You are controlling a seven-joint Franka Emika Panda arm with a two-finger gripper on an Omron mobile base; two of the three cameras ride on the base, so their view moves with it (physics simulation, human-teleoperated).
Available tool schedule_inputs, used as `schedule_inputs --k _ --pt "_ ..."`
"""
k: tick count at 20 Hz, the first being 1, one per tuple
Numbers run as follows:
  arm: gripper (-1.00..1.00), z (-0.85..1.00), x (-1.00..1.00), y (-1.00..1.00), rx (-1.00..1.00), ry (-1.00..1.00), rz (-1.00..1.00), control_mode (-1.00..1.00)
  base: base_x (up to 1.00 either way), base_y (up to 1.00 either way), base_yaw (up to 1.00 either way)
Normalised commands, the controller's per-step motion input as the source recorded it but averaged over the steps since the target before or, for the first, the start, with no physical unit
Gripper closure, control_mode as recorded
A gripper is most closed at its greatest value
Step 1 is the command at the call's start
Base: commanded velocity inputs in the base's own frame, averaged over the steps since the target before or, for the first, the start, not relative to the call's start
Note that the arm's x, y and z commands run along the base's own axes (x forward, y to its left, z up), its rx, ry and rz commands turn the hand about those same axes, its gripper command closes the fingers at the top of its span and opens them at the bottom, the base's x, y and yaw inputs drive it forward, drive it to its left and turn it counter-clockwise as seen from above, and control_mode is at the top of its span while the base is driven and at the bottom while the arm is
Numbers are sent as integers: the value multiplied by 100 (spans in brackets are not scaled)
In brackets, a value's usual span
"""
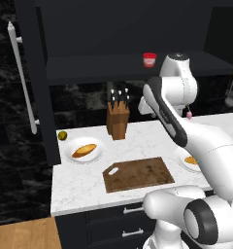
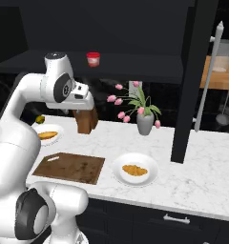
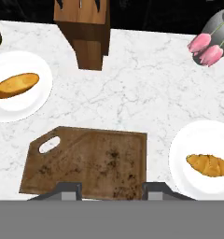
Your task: From the different types of pastries on the counter, select a croissant and place it on the cutting board. Then retrieve a jar of jam from the cabinet and place it alongside the croissant on the cutting board.
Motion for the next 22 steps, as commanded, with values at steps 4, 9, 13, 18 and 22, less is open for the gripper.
schedule_inputs --k 4,9,13,18,22 --pt "-100 -2 6 -41 0 -2 13 -100 0 0 0" --pt "-100 -9 -15 -93 3 -2 43 -100 0 0 0" --pt "-100 -17 -26 -98 1 9 36 -100 0 0 0" --pt "-100 -36 -2 -89 3 20 27 -100 0 0 0" --pt "-100 -42 7 -44 0 -6 29 -100 0 0 0"
